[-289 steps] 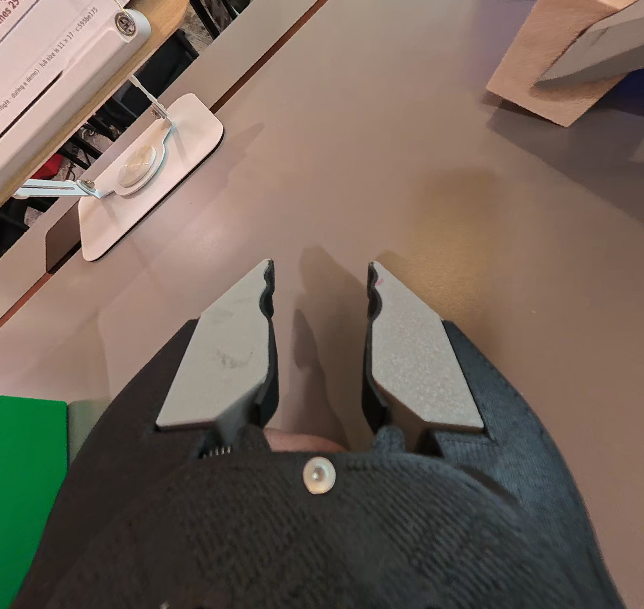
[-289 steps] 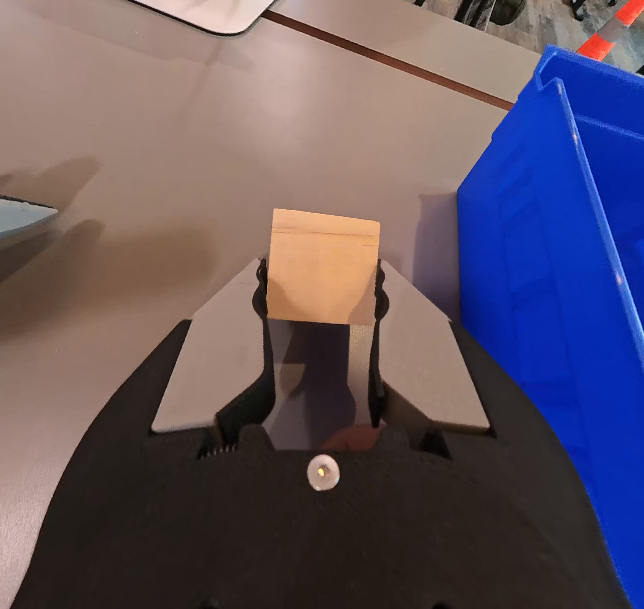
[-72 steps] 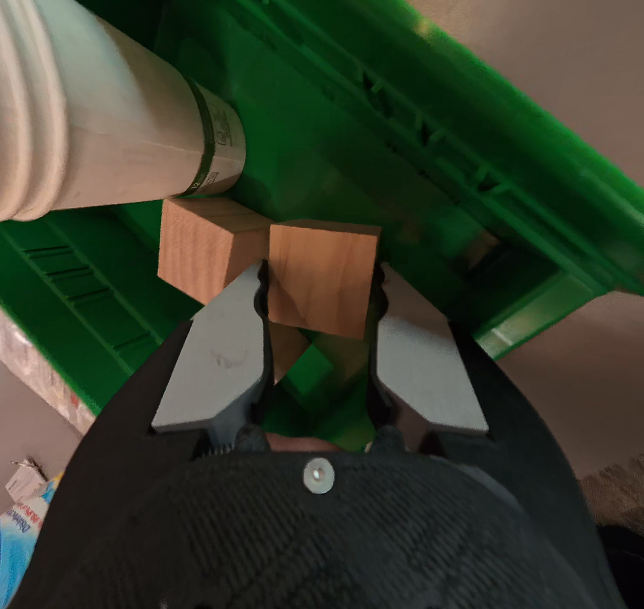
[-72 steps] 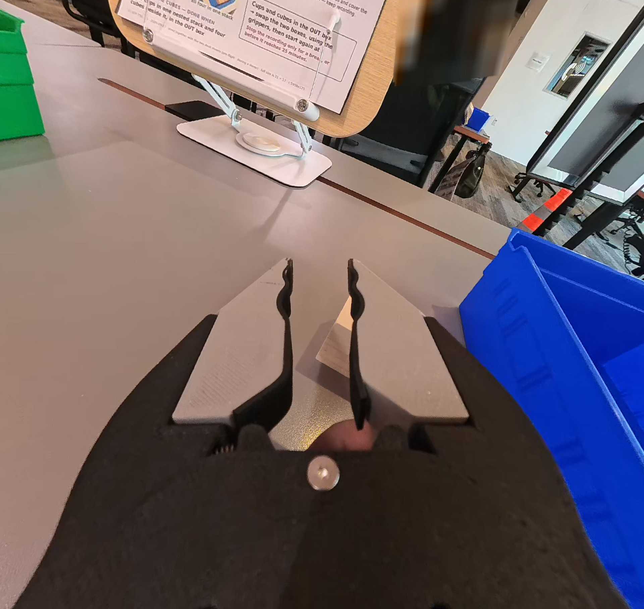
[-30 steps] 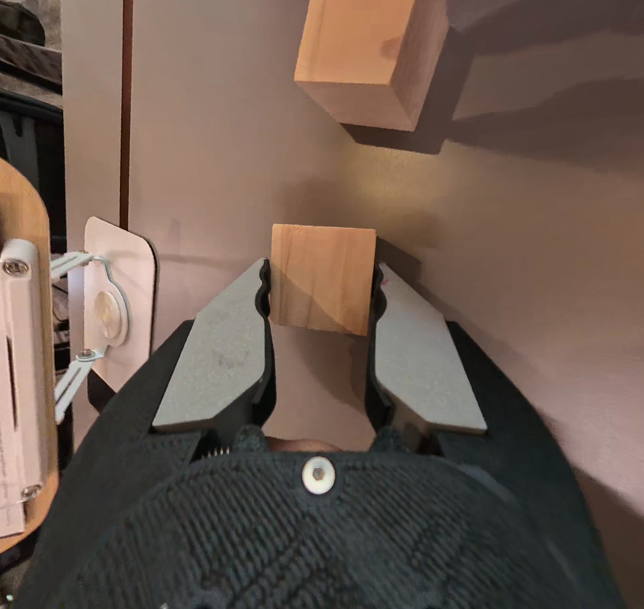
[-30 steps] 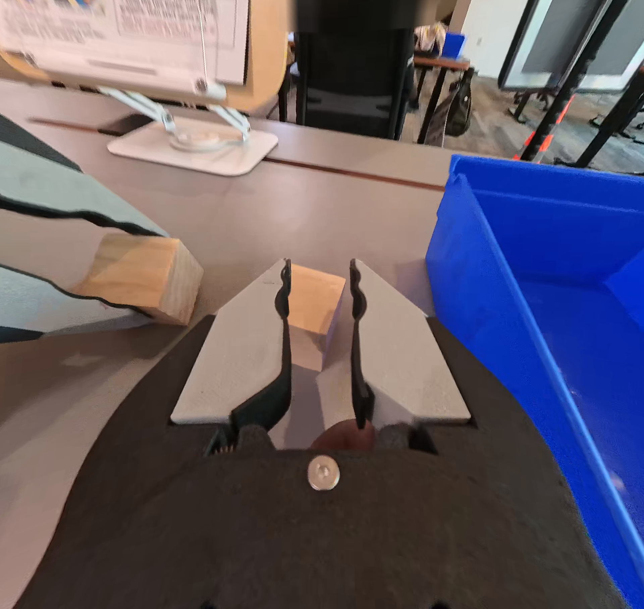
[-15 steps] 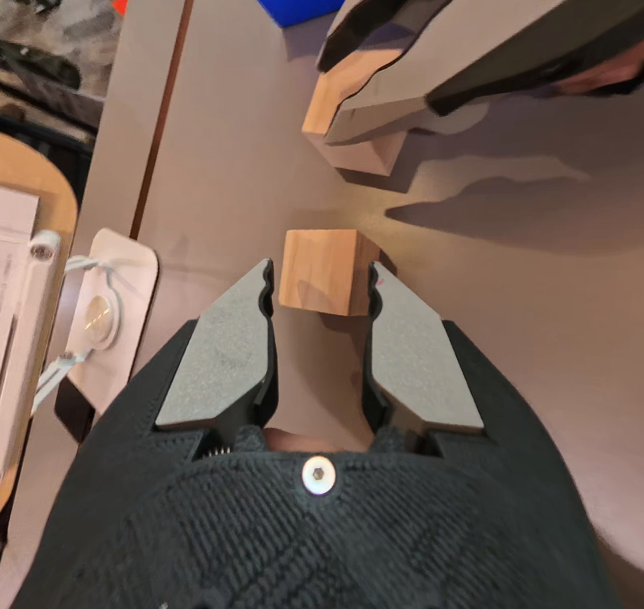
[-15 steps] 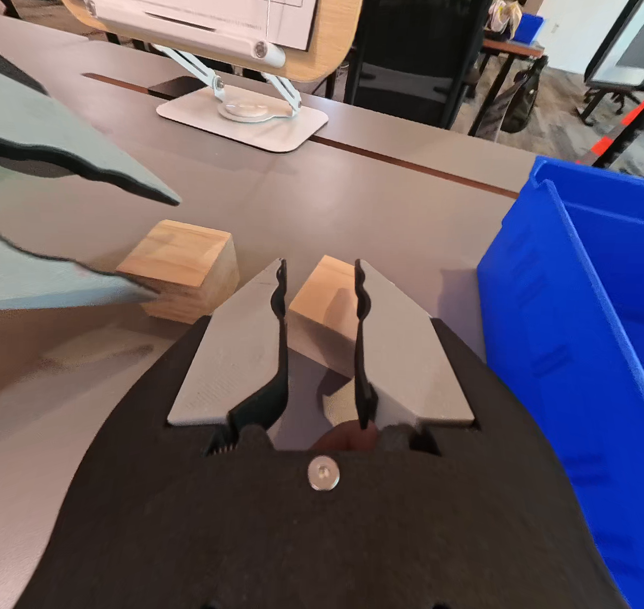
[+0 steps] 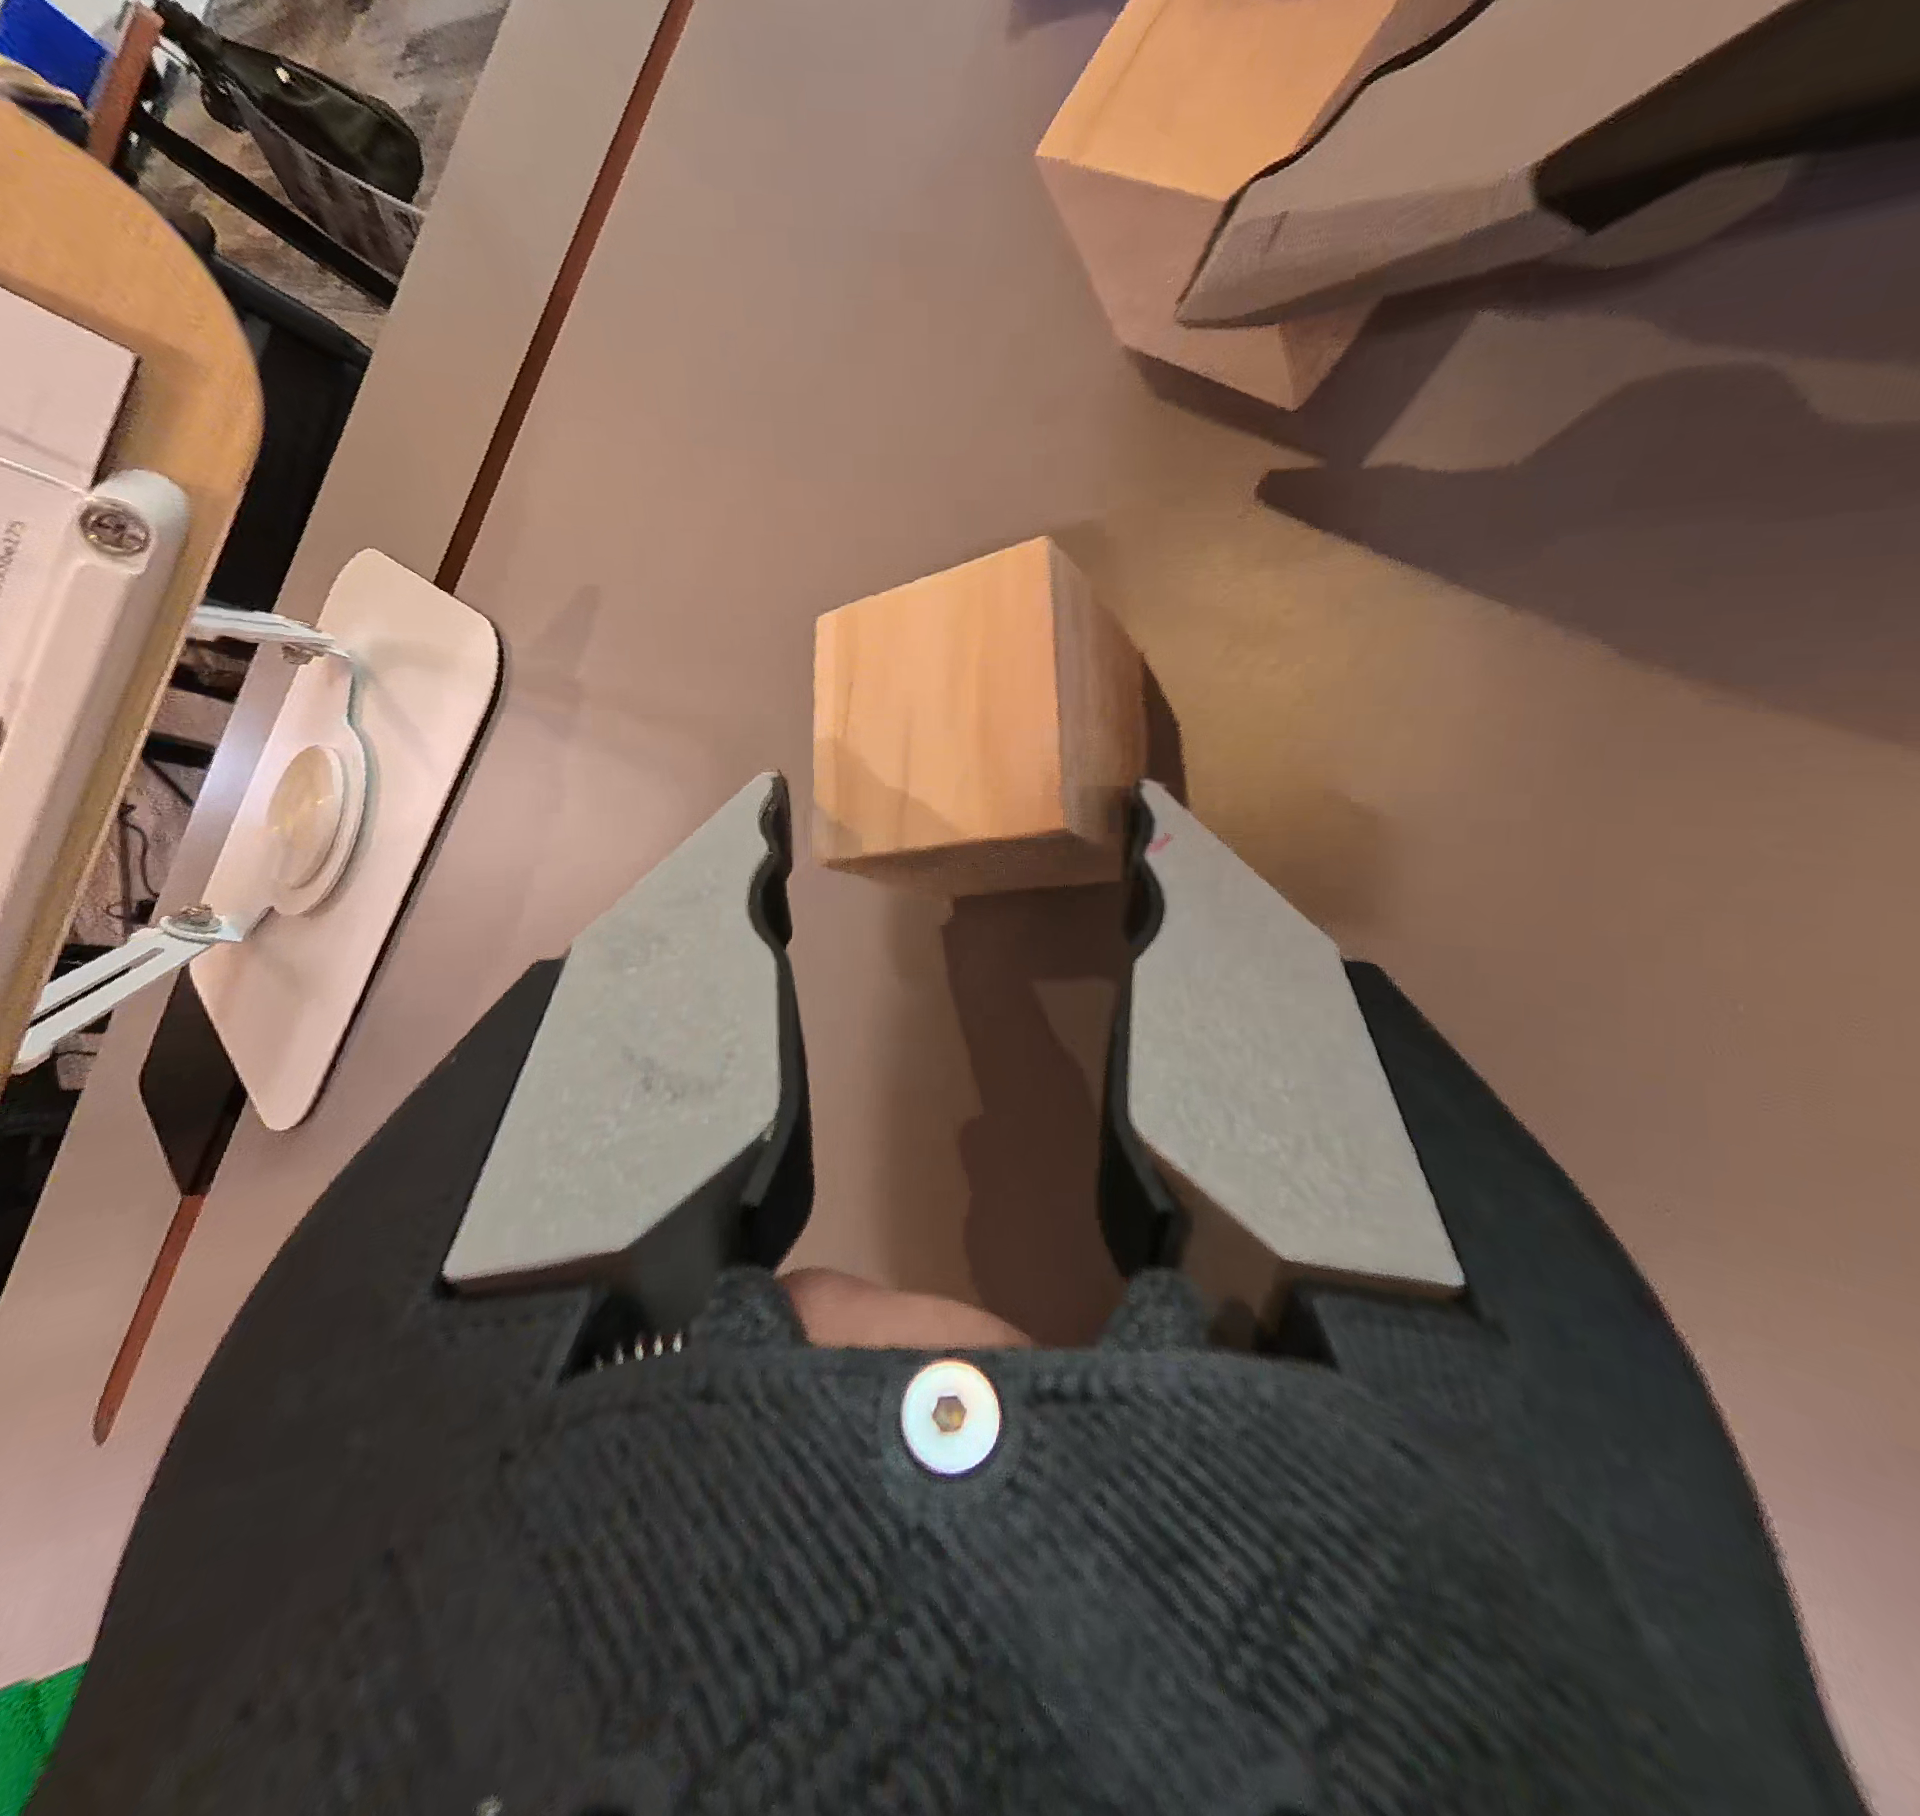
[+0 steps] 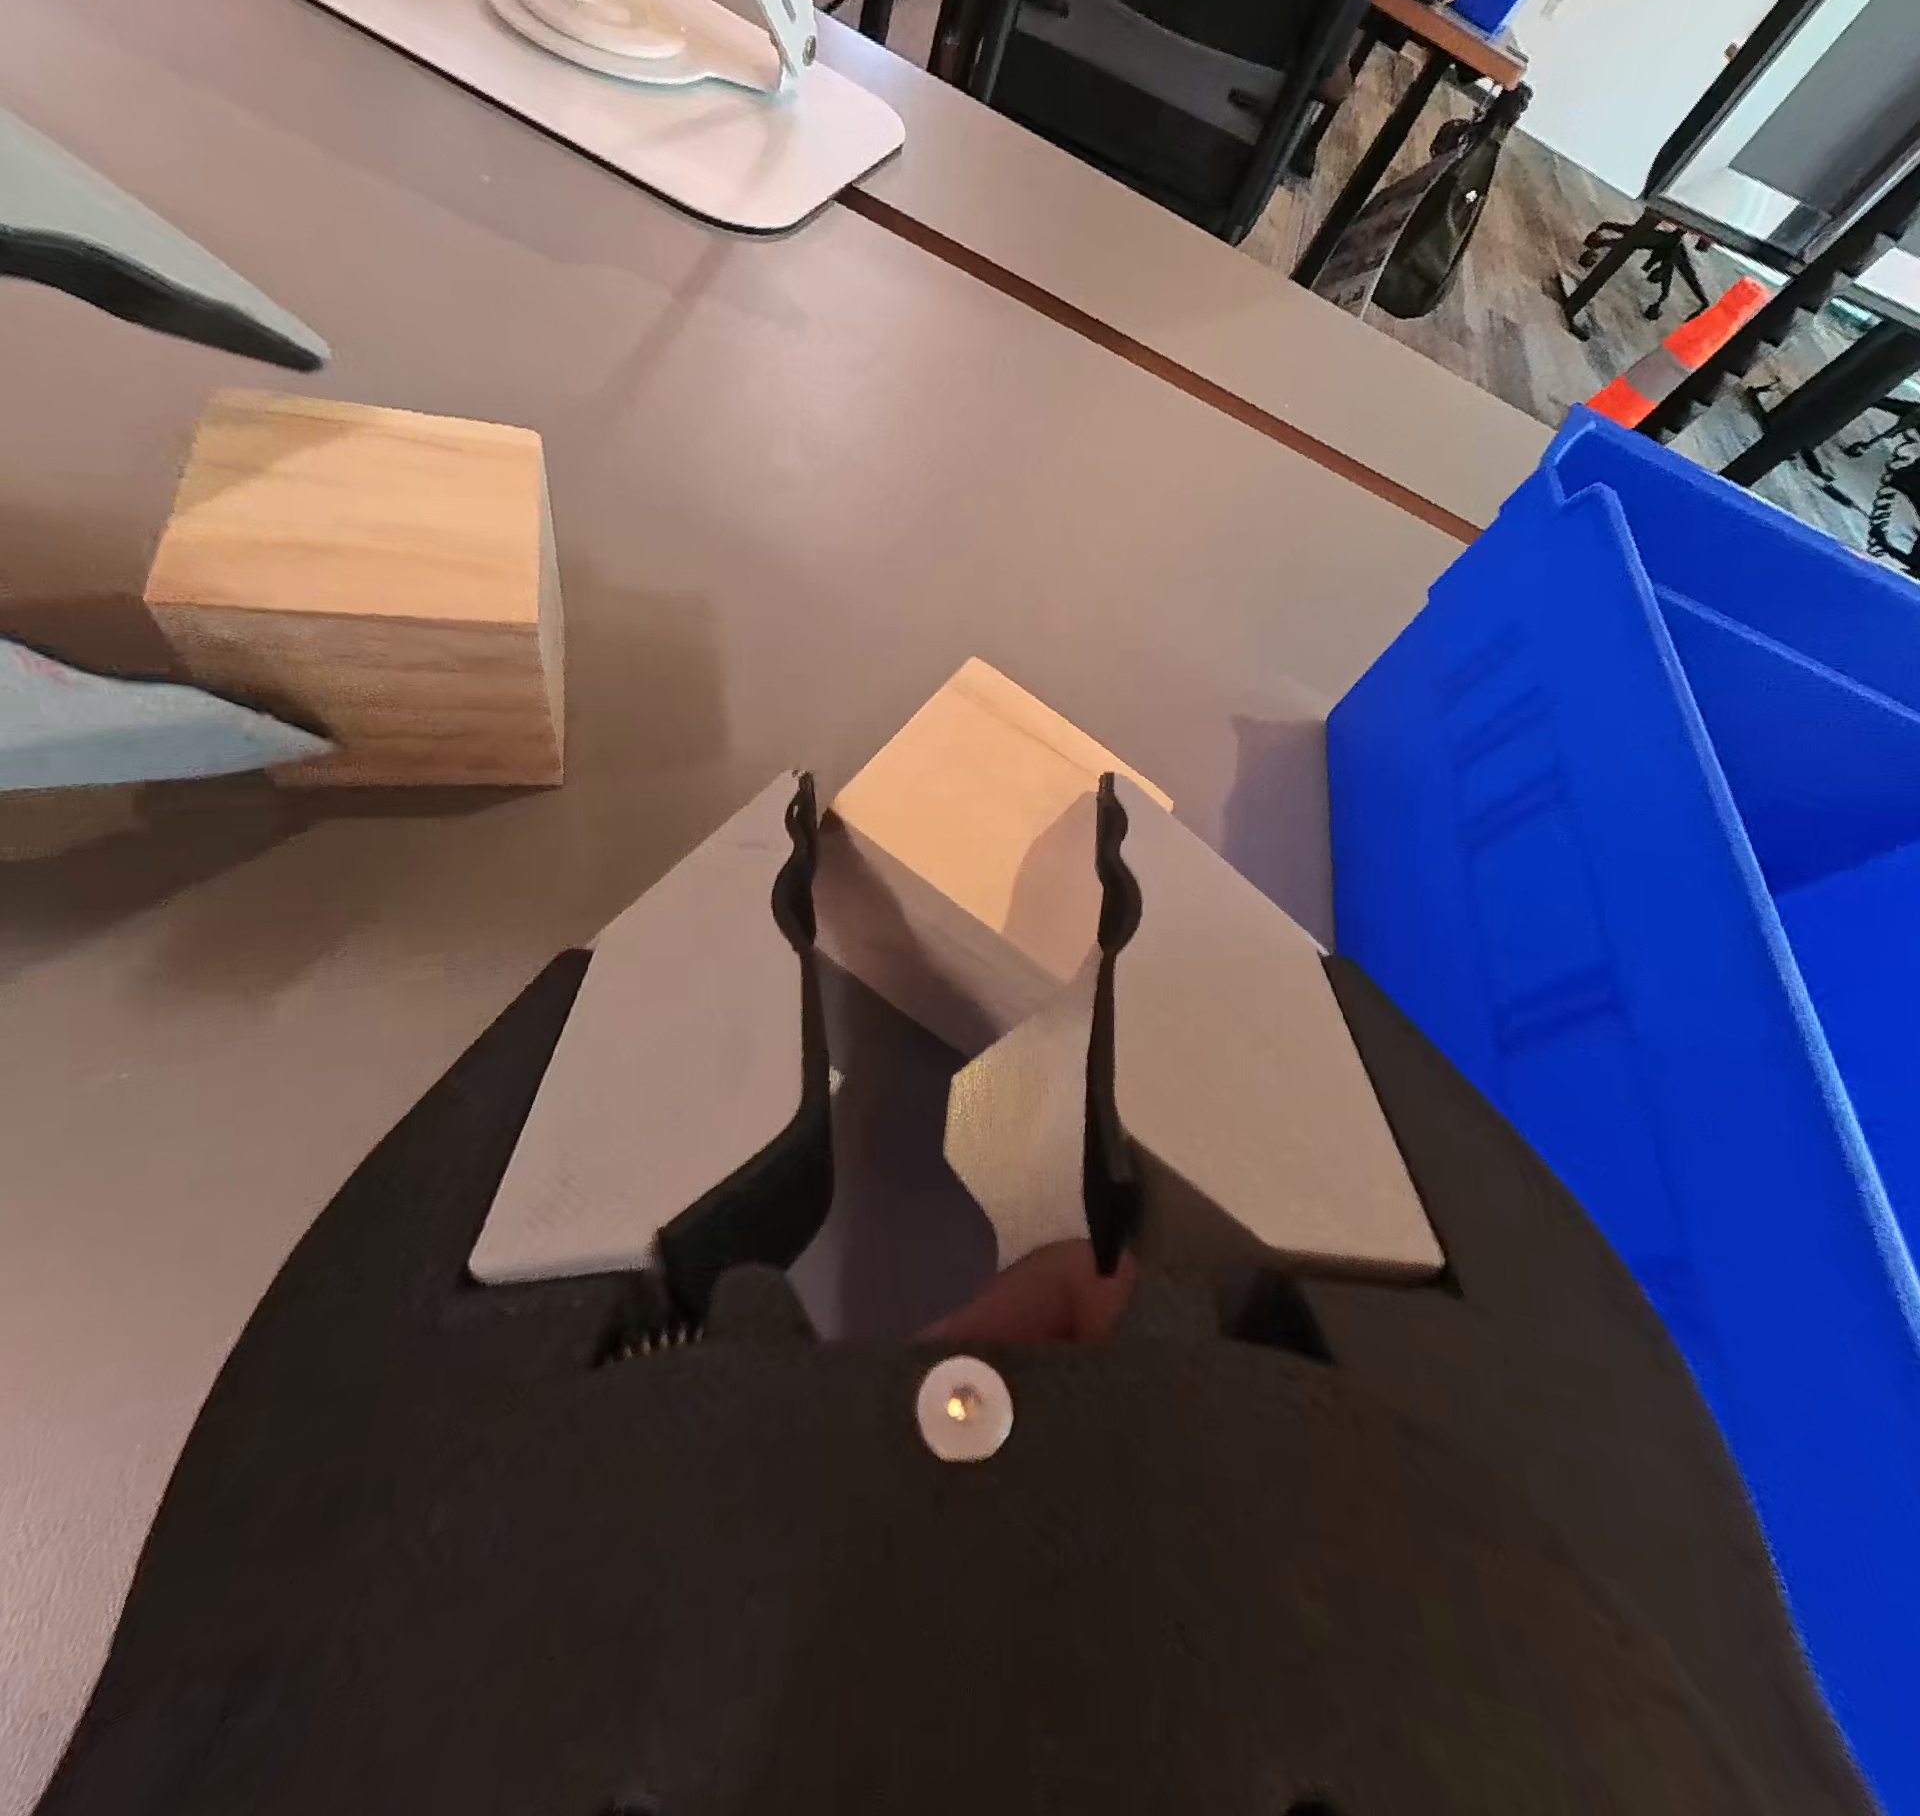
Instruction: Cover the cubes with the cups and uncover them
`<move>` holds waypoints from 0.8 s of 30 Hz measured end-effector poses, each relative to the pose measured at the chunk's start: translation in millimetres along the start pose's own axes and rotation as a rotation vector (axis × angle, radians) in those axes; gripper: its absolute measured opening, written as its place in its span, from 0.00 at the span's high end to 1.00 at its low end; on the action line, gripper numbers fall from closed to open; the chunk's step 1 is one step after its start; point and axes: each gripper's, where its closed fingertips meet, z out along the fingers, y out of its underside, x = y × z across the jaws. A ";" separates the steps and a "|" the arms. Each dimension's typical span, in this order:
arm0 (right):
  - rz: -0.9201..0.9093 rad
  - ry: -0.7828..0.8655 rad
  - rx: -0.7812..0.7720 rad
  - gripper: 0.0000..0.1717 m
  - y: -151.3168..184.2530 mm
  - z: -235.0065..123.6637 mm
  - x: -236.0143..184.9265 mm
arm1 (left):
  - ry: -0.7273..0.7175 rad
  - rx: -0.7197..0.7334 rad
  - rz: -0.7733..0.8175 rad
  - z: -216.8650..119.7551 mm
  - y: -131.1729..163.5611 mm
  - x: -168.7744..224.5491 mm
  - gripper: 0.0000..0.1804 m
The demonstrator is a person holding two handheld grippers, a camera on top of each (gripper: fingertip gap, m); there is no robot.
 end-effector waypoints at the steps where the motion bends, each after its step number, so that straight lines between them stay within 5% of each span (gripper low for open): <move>1: 0.004 -0.006 0.003 0.70 0.3 -1.7 -0.5 | 0.006 0.011 -0.002 -2.3 0.9 -0.4 0.66; 14: 0.120 0.154 0.134 0.81 -18.7 -23.4 40.5 | 0.064 -0.005 -0.248 -7.2 26.1 -16.1 0.70; 24: 0.191 0.271 -0.059 0.85 18.9 -4.3 64.6 | -0.006 -0.017 -0.400 -3.1 46.7 -41.6 0.74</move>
